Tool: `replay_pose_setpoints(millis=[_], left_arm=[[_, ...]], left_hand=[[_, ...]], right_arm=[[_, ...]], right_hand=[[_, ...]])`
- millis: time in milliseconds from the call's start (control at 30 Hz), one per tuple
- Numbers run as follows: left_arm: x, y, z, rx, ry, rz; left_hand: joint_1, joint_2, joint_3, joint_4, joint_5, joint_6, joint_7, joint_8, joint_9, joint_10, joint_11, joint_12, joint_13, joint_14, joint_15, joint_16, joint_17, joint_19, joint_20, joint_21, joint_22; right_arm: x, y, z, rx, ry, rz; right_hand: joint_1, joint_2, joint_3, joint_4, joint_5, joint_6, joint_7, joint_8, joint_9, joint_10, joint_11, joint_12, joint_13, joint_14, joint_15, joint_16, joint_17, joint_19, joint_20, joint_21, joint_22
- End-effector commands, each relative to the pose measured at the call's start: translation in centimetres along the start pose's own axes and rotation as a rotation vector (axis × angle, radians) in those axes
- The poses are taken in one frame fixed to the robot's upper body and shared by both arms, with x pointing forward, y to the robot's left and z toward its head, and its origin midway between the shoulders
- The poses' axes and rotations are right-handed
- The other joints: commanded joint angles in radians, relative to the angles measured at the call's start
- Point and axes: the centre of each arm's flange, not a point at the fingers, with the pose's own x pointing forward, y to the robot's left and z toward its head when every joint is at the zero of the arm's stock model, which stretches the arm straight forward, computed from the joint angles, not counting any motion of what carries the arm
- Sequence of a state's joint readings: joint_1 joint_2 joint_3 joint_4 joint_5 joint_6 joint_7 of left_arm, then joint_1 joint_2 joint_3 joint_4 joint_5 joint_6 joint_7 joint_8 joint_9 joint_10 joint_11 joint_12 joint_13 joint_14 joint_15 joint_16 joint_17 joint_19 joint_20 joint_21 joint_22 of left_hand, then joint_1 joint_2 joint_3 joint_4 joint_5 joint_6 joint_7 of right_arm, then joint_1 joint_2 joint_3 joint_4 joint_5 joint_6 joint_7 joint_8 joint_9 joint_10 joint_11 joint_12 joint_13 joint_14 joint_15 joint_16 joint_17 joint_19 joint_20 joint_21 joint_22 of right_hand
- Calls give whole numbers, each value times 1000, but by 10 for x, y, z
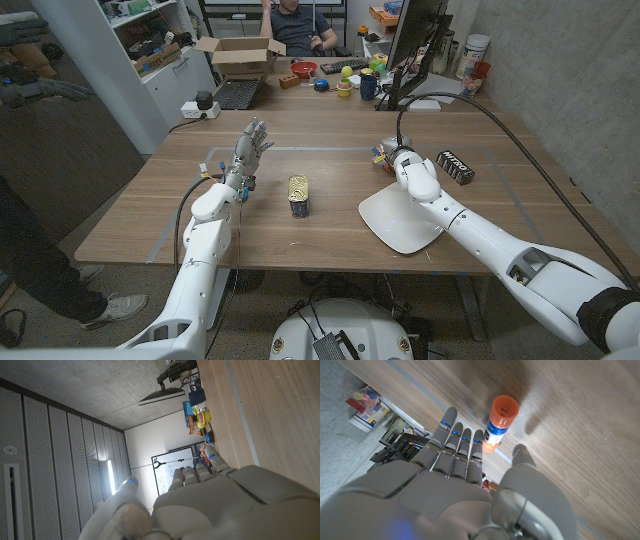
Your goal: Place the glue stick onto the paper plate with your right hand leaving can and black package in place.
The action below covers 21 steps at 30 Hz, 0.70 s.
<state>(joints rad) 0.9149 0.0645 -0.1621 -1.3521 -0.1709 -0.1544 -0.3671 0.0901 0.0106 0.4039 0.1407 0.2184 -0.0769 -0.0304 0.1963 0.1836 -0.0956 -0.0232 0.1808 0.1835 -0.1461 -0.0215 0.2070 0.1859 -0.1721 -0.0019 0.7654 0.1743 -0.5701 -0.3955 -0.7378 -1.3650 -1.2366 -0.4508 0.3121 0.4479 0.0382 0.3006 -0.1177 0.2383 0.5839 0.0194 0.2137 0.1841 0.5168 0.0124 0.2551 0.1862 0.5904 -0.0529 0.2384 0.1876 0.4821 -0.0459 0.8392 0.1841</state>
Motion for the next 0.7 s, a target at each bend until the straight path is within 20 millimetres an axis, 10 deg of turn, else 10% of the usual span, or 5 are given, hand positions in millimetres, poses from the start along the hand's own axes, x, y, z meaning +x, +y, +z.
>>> replay_pose_setpoints(millis=[33, 200, 400, 700], left_arm=[[2, 3, 0, -3, -5, 6], [2, 5, -2, -5, -1, 7], [3, 5, -5, -8, 5, 6], [7, 7, -6, -11, 6, 7]], left_hand=[[-7, -1, -3, 1, 4, -10, 5, 4, 5, 0, 3, 8, 2, -3, 0, 1, 4, -11, 7, -3, 4], [-8, -2, -5, 1, 5, -11, 6, 3, 5, 1, 4, 8, 2, -3, -1, 1, 4, -11, 6, -5, 4], [-9, -3, -7, 1, 5, -11, 6, 3, 5, -1, 3, 7, 2, -2, -1, 1, 4, -10, 7, -6, 4], [-10, -4, -10, 1, 6, -12, 6, 3, 5, 0, 4, 8, 2, -2, 1, 1, 3, -9, 7, -9, 5]], right_arm=[[5, 0, 3, -32, -17, 41], [6, -2, 5, -36, -19, 20], [6, -4, 6, -42, -28, -25], [13, -4, 8, -26, -33, 6]], right_hand=[[30, 9, 9, -15, 4, 5, -10, -7, 3, 22, -9, -2, 3, 58, -107, 13, 4, 45, -71, 21, 7], [64, 31, 25, -23, 1, 63, -20, 4, 5, 99, -13, 18, 4, 163, -141, 35, 11, 74, -88, 41, 12], [209, 93, 81, -46, -8, 141, -48, 1, 6, 326, -26, 74, 20, 451, -180, 140, 79, 181, -152, 157, 46], [405, 108, 110, -58, -22, 194, -55, -1, 12, 416, -46, 82, 58, 585, -183, 269, 195, 244, -166, 257, 54]])
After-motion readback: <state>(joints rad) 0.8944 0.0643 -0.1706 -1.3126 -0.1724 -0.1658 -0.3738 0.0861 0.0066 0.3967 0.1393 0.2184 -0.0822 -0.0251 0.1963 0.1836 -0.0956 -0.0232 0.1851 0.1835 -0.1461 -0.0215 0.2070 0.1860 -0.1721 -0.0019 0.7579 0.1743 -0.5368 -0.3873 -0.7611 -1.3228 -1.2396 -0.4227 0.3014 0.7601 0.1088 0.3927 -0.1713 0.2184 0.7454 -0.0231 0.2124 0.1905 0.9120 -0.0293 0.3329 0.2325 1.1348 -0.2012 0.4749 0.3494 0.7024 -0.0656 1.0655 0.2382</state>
